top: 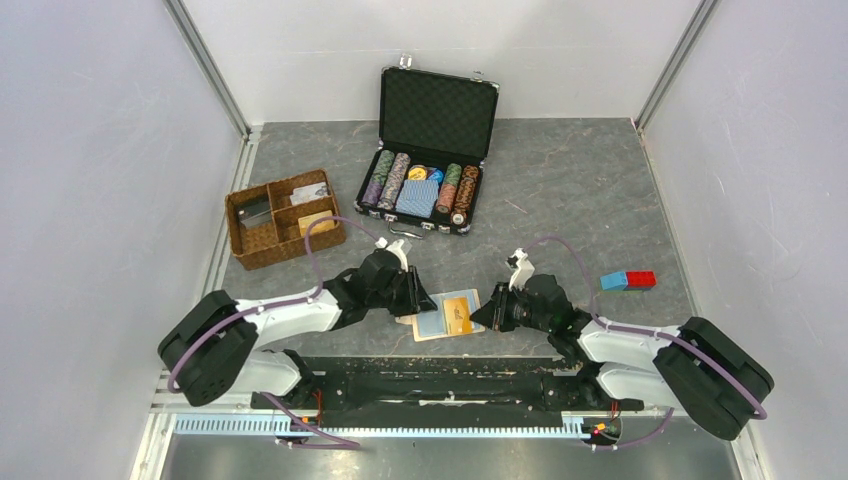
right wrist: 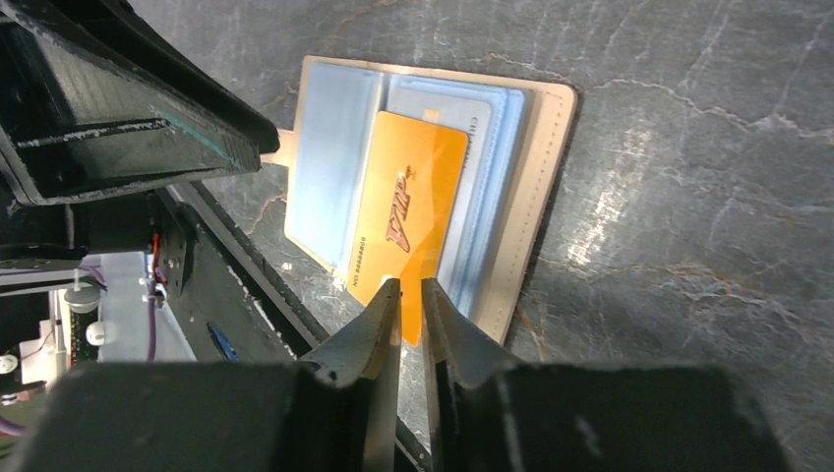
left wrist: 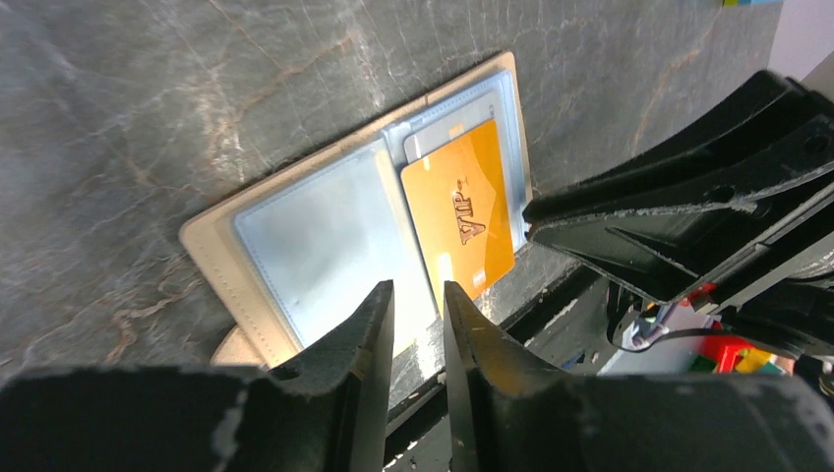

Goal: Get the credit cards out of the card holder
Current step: Remove the credit card from the card holder.

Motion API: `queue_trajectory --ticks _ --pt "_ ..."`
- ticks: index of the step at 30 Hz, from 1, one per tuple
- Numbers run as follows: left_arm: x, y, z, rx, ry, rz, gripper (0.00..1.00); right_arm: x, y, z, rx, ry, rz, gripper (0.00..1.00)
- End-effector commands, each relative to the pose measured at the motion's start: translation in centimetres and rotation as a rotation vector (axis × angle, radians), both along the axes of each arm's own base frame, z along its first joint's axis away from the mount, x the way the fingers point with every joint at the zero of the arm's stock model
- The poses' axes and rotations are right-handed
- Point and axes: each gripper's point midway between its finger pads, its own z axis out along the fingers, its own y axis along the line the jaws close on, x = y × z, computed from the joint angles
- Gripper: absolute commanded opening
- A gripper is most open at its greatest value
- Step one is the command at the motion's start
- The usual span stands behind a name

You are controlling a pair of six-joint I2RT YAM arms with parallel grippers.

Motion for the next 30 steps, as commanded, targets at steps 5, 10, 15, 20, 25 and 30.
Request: queue_trajectory --ticks 5,10,15,20,25,30 --pt "0.6 -3.5 1.2 -0.108 -0.027 -0.095 0.23 1.8 0.4 1.3 -0.043 -0.057 -0.002 0.23" --pt "0.9 -4.3 -0.2 -0.095 -0.001 -0.112 0.17 1.4 0.5 0.6 -0.045 -0.031 0.010 0.26" --pt "0.7 -4.8 -1.3 -0.106 0.025 -0.121 0.16 1.4 0.3 -0.1 -0.072 -0.019 0.013 0.29" --pt "0.4 -4.9 -2.1 -0.102 0.042 -0.124 0.16 1.4 0.3 -0.4 -0.076 -0.011 0.016 0.33" --pt "0.2 -5.2 -2.4 -0.114 0.052 -0.132 0.16 1.5 0.5 -0.2 -0.071 -0.016 0.019 0.35" --pt "0.2 -5.6 -2.0 -0.124 0.046 -0.142 0.17 1.5 0.5 -0.4 -0.076 -0.014 0.020 0.34"
